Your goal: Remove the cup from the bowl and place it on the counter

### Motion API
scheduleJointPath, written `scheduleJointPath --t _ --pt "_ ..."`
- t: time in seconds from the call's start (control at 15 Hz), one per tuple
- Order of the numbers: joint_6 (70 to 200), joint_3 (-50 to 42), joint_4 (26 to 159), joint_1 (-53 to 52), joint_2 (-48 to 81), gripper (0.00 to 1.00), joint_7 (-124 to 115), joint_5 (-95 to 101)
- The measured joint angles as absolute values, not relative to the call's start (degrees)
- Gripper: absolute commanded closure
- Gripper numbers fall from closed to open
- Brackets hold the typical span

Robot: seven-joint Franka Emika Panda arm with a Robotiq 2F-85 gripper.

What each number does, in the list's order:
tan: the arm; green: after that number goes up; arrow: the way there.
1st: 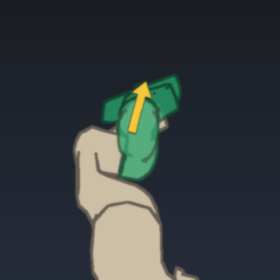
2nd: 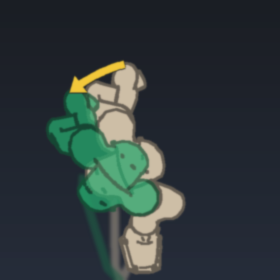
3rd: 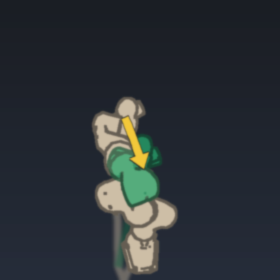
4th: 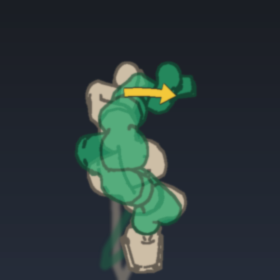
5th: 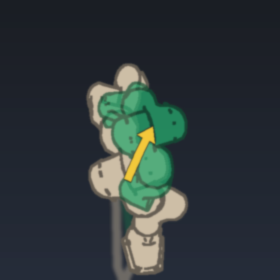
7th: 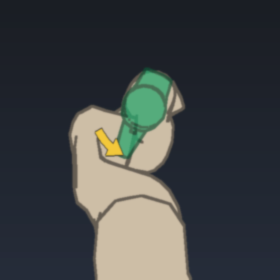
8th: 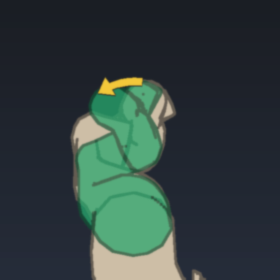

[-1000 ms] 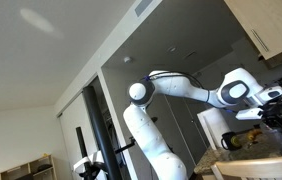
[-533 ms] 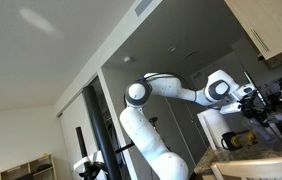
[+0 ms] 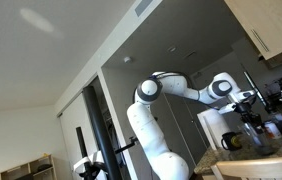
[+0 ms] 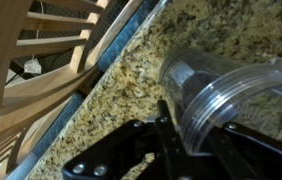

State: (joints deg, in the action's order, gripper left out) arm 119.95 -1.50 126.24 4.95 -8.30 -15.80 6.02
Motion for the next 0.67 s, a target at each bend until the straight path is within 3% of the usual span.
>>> scheduleJointPath --t 0.27,0.67 --pt "111.2 -4.8 118.9 5.3 -2.8 0.96 -14.3 2.0" --pt "115.4 -9.4 119.1 7.8 -1.9 0.96 -11.2 -1.5"
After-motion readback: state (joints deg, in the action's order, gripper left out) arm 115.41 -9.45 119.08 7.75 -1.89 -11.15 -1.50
